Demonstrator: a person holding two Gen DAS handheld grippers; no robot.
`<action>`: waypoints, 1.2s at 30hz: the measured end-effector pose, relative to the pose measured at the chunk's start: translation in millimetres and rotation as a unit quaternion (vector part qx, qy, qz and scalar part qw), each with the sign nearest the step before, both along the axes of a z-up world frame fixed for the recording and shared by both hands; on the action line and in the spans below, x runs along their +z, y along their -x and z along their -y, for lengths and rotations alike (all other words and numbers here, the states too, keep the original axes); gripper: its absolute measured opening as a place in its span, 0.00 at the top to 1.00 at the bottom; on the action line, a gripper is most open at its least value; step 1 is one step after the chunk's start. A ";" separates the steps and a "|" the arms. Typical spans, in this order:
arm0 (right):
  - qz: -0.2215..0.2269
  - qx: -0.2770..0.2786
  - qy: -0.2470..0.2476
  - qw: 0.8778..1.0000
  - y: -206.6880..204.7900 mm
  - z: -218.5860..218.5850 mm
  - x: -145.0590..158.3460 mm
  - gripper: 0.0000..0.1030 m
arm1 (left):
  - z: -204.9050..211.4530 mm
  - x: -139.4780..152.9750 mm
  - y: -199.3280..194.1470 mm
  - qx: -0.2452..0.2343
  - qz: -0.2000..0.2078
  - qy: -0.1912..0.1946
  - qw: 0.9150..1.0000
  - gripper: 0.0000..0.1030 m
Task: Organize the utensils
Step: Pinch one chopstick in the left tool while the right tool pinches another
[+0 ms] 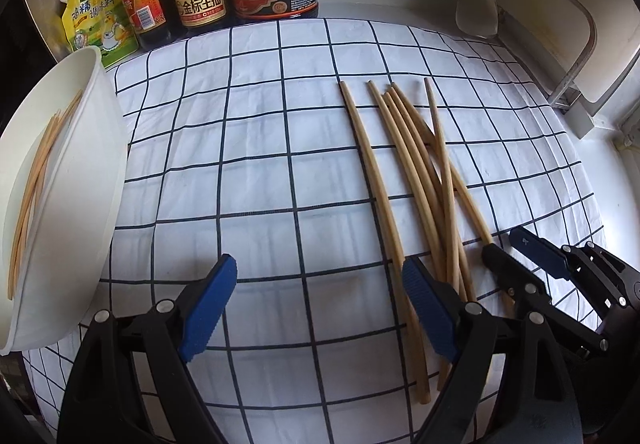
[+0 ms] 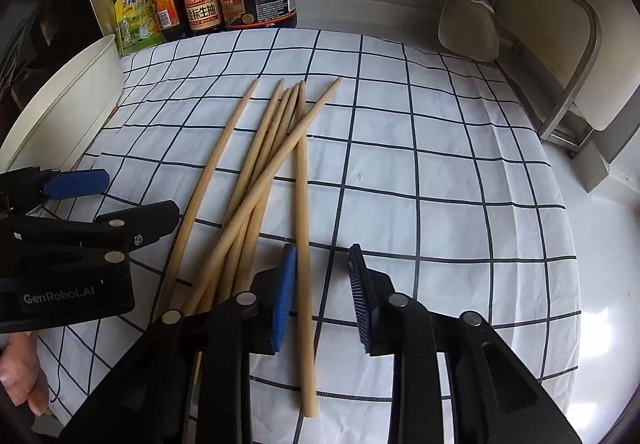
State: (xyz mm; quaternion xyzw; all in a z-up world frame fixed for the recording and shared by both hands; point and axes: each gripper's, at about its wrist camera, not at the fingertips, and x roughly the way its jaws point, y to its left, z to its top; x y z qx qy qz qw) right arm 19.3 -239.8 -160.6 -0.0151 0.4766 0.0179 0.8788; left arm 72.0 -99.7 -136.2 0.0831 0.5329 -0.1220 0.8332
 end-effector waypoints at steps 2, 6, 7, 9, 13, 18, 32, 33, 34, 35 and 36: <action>0.000 -0.004 0.001 1.000 0.9 4.1 0.1 0.78 | 2.6 0.4 -1.6 -0.001 -0.003 0.005 1.000 0.19; -0.001 -0.008 -0.001 1.000 2.0 10.4 0.4 0.79 | 10.4 -4.9 -4.9 -0.005 -0.006 -0.010 1.000 0.19; -0.001 -0.007 -0.001 1.000 1.9 10.9 0.5 0.79 | 11.2 -7.6 -5.8 -0.005 -0.009 -0.015 1.000 0.19; 0.000 -0.006 0.001 1.000 1.6 11.3 0.7 0.79 | 11.1 -11.1 -7.0 -0.004 -0.015 -0.010 1.000 0.19; 0.005 -0.003 0.003 1.000 -1.3 10.7 0.5 0.79 | 15.5 -15.3 -9.8 -0.004 -0.017 -0.025 1.000 0.18; 0.016 0.010 0.016 1.000 -9.9 7.3 -0.4 0.78 | 18.5 -15.6 -14.8 -0.004 -0.009 -0.022 1.000 0.19; -0.002 0.034 0.023 0.999 -25.3 -4.2 2.3 0.94 | 12.8 -5.7 -14.1 -0.017 -0.010 -0.016 1.000 0.93; -0.003 0.030 0.020 0.999 -24.6 -3.0 3.0 0.94 | 12.2 -5.6 -13.9 -0.018 -0.013 -0.018 1.000 0.93; -0.003 0.026 0.020 0.999 -23.9 -2.2 3.8 0.94 | 11.2 -5.2 -13.4 -0.018 -0.015 -0.019 1.000 0.93; -0.003 0.023 0.022 0.999 -23.2 -1.7 4.7 0.94 | 8.6 -3.6 -11.3 -0.018 -0.015 -0.020 1.000 0.93; -0.003 0.020 0.024 1.000 -22.6 -0.6 6.3 0.94 | 7.4 -2.7 -11.5 -0.016 -0.016 -0.021 1.000 0.93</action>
